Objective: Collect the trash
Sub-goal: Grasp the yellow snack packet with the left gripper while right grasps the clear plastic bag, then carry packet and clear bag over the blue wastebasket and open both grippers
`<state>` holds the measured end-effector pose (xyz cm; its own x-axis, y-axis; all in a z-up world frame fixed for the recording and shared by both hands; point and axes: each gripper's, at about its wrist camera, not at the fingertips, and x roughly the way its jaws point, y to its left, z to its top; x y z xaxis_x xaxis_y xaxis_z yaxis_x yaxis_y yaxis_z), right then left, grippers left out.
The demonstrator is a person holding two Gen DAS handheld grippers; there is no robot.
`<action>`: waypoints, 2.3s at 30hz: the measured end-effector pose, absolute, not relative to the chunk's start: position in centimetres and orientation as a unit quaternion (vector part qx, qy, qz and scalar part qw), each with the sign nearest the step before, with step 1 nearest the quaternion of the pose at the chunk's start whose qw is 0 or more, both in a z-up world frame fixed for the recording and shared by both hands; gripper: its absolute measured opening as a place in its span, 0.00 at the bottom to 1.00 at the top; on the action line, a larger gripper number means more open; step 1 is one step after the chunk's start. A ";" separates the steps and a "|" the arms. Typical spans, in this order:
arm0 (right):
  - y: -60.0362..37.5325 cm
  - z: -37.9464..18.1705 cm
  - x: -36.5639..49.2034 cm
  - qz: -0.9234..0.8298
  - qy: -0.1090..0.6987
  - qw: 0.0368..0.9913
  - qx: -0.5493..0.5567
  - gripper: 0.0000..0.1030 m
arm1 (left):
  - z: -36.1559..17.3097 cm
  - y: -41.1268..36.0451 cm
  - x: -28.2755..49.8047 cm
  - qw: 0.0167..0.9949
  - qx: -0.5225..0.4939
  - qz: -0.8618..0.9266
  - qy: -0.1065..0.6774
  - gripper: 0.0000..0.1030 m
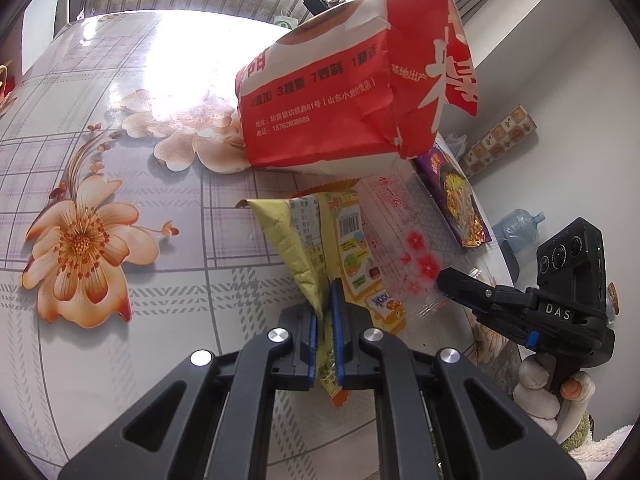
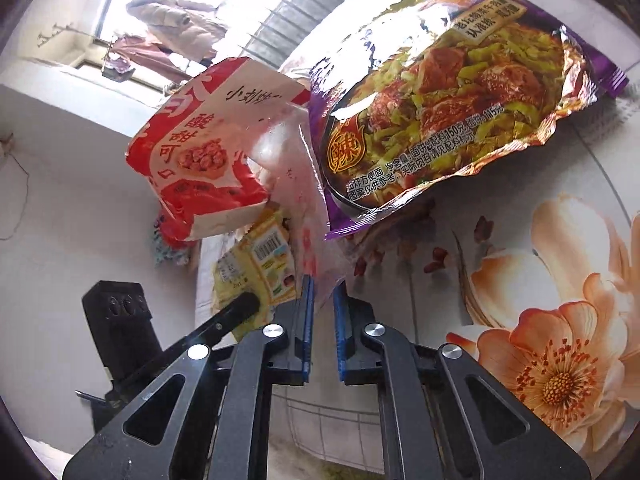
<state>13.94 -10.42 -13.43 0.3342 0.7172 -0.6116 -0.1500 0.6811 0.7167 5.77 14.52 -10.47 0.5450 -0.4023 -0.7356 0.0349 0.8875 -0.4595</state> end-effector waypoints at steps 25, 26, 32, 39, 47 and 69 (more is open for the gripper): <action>-19.1 -1.1 4.7 0.273 0.333 0.882 0.192 0.00 | 0.5 6.9 2.5 0.860 -0.115 -0.302 0.395 0.01; -20.5 -0.7 4.2 0.256 0.321 0.889 0.204 0.00 | 1.0 5.5 3.3 0.857 -0.106 -0.318 0.392 0.01; -31.3 -0.3 1.5 0.102 0.254 0.923 0.269 0.00 | 3.2 -5.2 8.7 0.815 -0.066 -0.420 0.393 0.01; -43.5 -4.7 -0.6 -0.107 0.244 0.899 0.347 0.00 | -0.6 -21.4 15.3 0.739 -0.028 -0.449 0.502 0.01; -50.7 -16.9 2.8 -0.205 0.342 0.794 0.458 0.00 | -15.0 -35.9 21.9 0.623 -0.054 -0.328 0.708 0.01; -55.2 -25.9 6.3 -0.188 0.434 0.720 0.508 0.00 | -20.5 -42.0 29.4 0.636 -0.056 -0.229 0.734 0.46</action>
